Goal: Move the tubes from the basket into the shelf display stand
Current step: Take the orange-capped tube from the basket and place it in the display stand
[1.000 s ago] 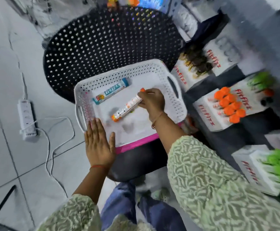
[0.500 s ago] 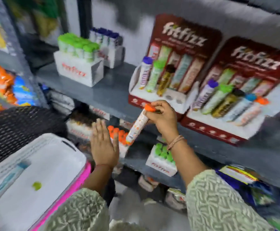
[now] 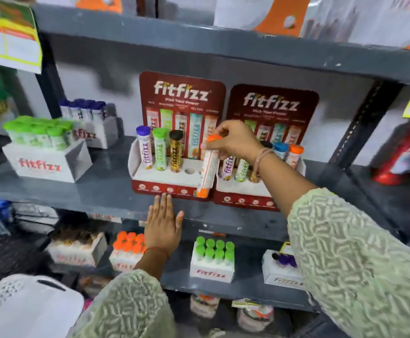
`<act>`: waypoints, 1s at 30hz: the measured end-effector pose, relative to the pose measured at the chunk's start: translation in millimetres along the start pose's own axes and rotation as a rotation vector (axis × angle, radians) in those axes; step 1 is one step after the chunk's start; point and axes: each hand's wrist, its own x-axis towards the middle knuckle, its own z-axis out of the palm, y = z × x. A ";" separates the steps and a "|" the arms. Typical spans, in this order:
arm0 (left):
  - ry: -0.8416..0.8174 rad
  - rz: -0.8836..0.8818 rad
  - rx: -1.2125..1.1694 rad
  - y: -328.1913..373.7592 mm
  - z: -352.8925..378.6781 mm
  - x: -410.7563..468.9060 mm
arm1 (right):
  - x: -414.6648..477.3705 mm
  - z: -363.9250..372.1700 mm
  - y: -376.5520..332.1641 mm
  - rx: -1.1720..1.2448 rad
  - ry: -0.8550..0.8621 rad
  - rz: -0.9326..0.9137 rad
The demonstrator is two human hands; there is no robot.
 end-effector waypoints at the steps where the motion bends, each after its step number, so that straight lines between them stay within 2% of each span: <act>1: -0.010 -0.006 0.009 -0.7 -1.9 0.9 | 4.9 -0.9 -3.8 -0.047 0.015 -0.015; 5: -0.046 -0.014 0.030 -0.6 -7.0 3.5 | 21.1 1.4 -15.2 -0.234 0.069 -0.063; 9: -0.096 -0.006 0.069 -3.9 -8.1 4.6 | 34.6 0.9 -19.4 -0.167 -0.028 0.008; 16: -0.108 0.037 0.118 -9.3 -7.7 5.8 | 46.1 -4.9 -30.3 -0.320 -0.161 0.020; 23: -0.096 0.053 0.133 -14.4 -1.9 7.5 | 57.5 0.0 -20.3 -0.487 -0.054 -0.024; 30: -0.068 0.074 0.139 -16.6 1.9 7.0 | 63.6 2.1 -9.9 -0.491 -0.011 -0.058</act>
